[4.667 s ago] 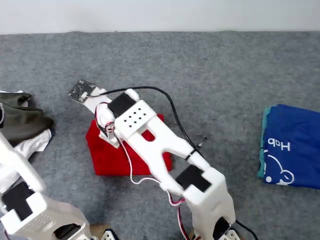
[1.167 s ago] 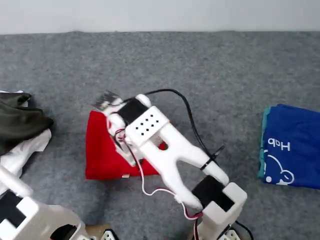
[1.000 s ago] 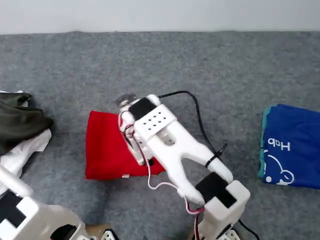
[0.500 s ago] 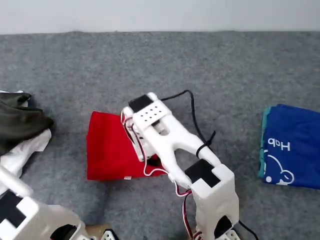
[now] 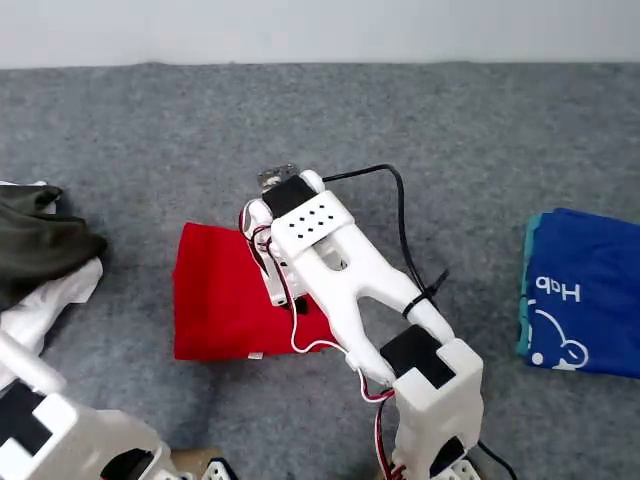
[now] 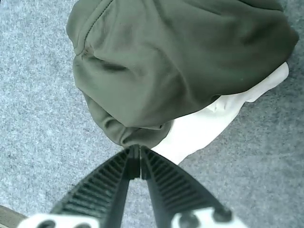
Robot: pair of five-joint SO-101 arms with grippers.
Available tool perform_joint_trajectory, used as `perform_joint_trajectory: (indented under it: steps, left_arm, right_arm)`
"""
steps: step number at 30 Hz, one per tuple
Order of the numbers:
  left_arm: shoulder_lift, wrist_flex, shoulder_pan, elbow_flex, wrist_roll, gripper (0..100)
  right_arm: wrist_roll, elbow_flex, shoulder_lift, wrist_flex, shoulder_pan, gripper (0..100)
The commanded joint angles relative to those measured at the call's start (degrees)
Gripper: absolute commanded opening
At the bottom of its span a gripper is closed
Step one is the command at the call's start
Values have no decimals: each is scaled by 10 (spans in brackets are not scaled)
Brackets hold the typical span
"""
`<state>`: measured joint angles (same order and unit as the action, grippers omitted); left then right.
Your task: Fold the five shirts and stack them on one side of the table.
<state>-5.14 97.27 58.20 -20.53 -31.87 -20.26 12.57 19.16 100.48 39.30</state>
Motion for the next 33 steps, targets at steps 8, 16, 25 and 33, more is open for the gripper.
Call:
perform_joint_trajectory:
  steps: [8, 16, 25, 33]
  left_arm:
    - [26, -14, -1, -3, 3, 15]
    - [26, -14, 0, -3, 3, 15]
    - [27, -14, -3, -4, 3, 15]
    - [27, -14, -4, -4, 3, 15]
  right_arm:
    - [-14, 4, 108, -80, 11, 382]
    - [-5, 4, 206, -100, 24, 241]
    - [23, 4, 235, -81, 22, 35]
    - [87, 4, 175, -16, 8, 10]
